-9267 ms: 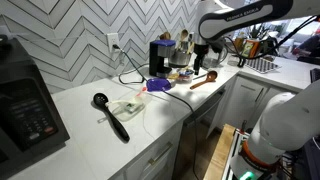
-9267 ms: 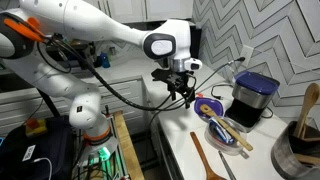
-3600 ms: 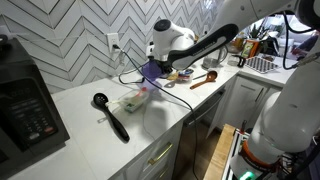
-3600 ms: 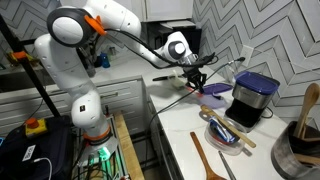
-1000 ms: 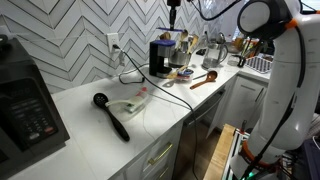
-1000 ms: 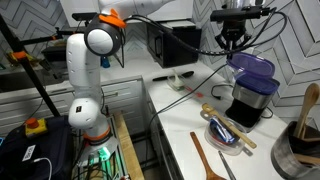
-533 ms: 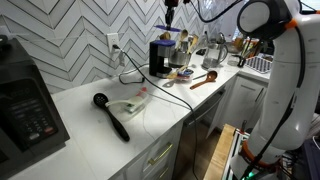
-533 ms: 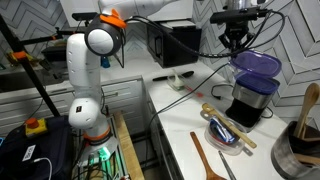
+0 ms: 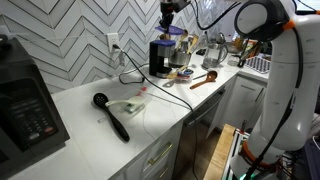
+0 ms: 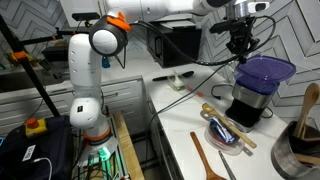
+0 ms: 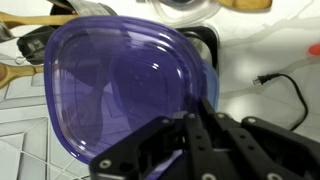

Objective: Put the dark blue lid on top of the coffee machine

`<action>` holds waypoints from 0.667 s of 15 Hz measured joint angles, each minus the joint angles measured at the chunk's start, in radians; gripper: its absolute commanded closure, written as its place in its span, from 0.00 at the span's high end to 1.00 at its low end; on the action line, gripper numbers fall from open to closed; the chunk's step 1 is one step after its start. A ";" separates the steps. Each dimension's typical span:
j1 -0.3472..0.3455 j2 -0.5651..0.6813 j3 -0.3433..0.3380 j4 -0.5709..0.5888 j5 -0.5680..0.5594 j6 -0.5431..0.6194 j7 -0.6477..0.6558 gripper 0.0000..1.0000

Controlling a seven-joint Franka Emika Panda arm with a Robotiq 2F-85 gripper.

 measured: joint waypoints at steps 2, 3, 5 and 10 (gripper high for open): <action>0.013 0.001 0.002 0.000 -0.026 -0.048 0.005 0.02; 0.016 0.002 0.007 0.000 -0.021 -0.070 -0.003 0.02; 0.017 0.004 0.019 0.000 0.010 -0.105 -0.029 0.02; 0.015 0.021 0.022 0.007 0.043 -0.118 -0.045 0.02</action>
